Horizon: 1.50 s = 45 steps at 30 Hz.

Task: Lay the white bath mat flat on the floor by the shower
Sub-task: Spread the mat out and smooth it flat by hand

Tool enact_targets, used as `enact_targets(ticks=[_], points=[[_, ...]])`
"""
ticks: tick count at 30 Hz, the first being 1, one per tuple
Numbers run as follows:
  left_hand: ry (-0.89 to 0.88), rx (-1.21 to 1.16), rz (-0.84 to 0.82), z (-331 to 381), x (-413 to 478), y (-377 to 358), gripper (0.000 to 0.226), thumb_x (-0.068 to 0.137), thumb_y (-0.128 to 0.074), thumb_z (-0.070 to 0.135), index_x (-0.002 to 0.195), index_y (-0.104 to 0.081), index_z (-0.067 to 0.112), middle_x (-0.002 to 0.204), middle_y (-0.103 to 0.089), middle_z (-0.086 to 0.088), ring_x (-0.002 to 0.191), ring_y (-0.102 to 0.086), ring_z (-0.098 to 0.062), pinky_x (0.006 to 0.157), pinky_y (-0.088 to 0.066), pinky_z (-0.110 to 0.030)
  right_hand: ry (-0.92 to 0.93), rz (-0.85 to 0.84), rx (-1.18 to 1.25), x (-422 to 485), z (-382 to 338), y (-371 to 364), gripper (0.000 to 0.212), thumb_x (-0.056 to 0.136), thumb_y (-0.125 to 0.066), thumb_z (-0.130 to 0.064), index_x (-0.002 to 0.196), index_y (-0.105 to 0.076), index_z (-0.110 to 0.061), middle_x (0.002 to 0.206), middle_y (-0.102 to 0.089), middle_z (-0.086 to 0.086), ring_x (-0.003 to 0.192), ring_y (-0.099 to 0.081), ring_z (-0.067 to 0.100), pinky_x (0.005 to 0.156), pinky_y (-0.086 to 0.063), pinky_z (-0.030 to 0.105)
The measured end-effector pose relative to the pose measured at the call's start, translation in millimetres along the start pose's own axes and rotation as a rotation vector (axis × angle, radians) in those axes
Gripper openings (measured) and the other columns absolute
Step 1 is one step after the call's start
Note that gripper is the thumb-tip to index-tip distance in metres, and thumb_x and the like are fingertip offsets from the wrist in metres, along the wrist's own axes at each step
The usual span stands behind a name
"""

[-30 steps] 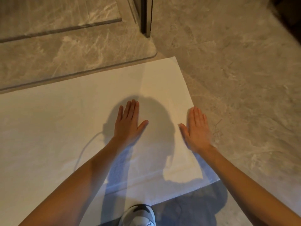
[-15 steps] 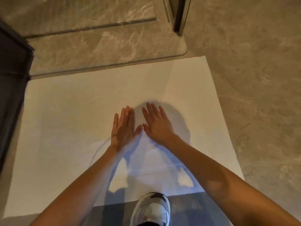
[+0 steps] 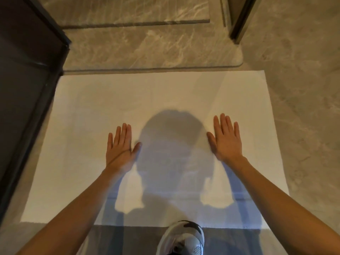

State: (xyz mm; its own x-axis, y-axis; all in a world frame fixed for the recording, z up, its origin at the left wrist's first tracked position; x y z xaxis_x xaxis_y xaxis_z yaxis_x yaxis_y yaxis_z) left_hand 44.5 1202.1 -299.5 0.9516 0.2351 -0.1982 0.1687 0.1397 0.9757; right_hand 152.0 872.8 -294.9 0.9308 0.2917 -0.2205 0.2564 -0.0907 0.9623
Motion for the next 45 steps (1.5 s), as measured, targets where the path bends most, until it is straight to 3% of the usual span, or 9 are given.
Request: enact_targets(ticks=[3,10,19,23,26,30,33,42,45], points=[[0.068,0.014,0.019,-5.9,14.2,6.9,0.079,0.087,-0.003,0.06,0.149,0.004,0.011,0.158,0.001,-0.006,0.145,0.004,-0.02,0.117,0.007,-0.04,-0.082,0.012,0.008,11.8,-6.6,8.4,0.07,0.09,-0.007,-0.05,0.148,-0.009,-0.01,0.156,-0.006,0.016,0.144,-0.002,0.03,0.116,0.002,0.047],[-0.194,0.027,0.015,55.6,75.2,26.9,0.071,0.09,-0.013,0.05,0.149,-0.012,0.011,0.158,-0.011,-0.01,0.145,-0.003,-0.024,0.115,0.004,-0.043,0.242,0.037,-0.001,67.0,-122.9,6.4,0.056,0.089,-0.03,-0.038,0.136,-0.044,-0.012,0.14,-0.044,0.021,0.129,-0.042,0.038,0.105,-0.031,0.055],[-0.182,-0.02,-0.005,8.4,62.1,12.2,0.076,0.087,-0.01,0.059,0.15,-0.008,0.017,0.158,-0.005,-0.002,0.144,0.002,-0.015,0.117,0.003,-0.039,0.137,0.003,0.014,47.8,-27.7,-0.8,0.059,0.093,-0.024,-0.047,0.144,-0.03,-0.019,0.151,-0.027,0.017,0.14,-0.024,0.035,0.113,-0.014,0.049],[-0.03,-0.022,-0.035,-19.3,53.0,14.0,0.08,0.086,-0.008,0.062,0.15,-0.004,0.014,0.159,-0.002,-0.005,0.145,0.001,-0.018,0.116,0.004,-0.04,-0.038,-0.011,-0.013,27.3,14.3,9.3,0.068,0.089,-0.006,-0.052,0.148,-0.011,-0.019,0.156,-0.009,0.013,0.144,-0.005,0.028,0.116,0.0,0.045],[0.074,-0.043,-0.035,-24.7,40.1,15.4,0.081,0.087,-0.01,0.061,0.15,-0.001,0.01,0.158,-0.001,-0.009,0.145,0.003,-0.021,0.117,0.004,-0.043,-0.162,0.026,0.035,14.7,20.1,14.4,0.071,0.089,-0.009,-0.05,0.147,-0.016,-0.01,0.154,-0.014,0.021,0.143,-0.01,0.033,0.115,-0.005,0.049],[-0.141,-0.069,0.051,-0.2,8.8,16.5,0.081,0.09,-0.012,0.061,0.148,-0.014,0.005,0.156,-0.011,-0.013,0.145,-0.006,-0.024,0.116,0.001,-0.04,-0.03,0.049,0.044,-9.2,-20.0,9.6,0.063,0.091,-0.029,-0.041,0.138,-0.036,0.0,0.143,-0.036,0.029,0.133,-0.033,0.042,0.109,-0.021,0.056],[-0.276,-0.05,0.031,20.2,-13.5,9.7,0.073,0.095,-0.018,0.056,0.147,-0.023,0.006,0.154,-0.021,-0.013,0.144,-0.01,-0.022,0.117,-0.002,-0.041,0.074,0.036,0.048,-27.2,-56.4,-1.6,0.061,0.089,-0.032,-0.04,0.135,-0.041,-0.001,0.14,-0.043,0.025,0.13,-0.039,0.039,0.111,-0.02,0.049],[-0.191,-0.029,-0.034,27.7,-27.3,-5.5,0.079,0.09,-0.015,0.061,0.148,-0.02,0.008,0.156,-0.018,-0.01,0.144,-0.008,-0.018,0.116,0.006,-0.035,0.147,-0.088,0.005,-44.1,-83.3,-16.9,0.066,0.087,-0.029,-0.046,0.137,-0.04,-0.004,0.145,-0.039,0.018,0.134,-0.037,0.033,0.113,-0.018,0.046],[-0.164,0.038,-0.085,32.8,-24.9,1.3,0.085,0.084,-0.007,0.064,0.149,-0.011,0.01,0.158,-0.009,-0.008,0.145,-0.001,-0.018,0.115,0.008,-0.035,0.169,-0.156,0.023,-41.4,-83.0,-8.5,0.068,0.091,-0.024,-0.046,0.144,-0.025,-0.004,0.152,-0.023,0.018,0.141,-0.021,0.033,0.114,-0.014,0.047]])
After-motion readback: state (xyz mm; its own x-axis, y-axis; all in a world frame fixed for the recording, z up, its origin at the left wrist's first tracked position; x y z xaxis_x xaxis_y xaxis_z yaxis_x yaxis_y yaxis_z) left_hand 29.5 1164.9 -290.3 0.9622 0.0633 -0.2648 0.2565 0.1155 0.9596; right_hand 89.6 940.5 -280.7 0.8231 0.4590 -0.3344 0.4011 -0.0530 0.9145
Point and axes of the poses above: each hand's wrist, its own x-axis towards the middle knuckle, its own y-axis out of the back of the hand, z = x × y, the point moved 1 cm from there along x, towards the middle knuckle
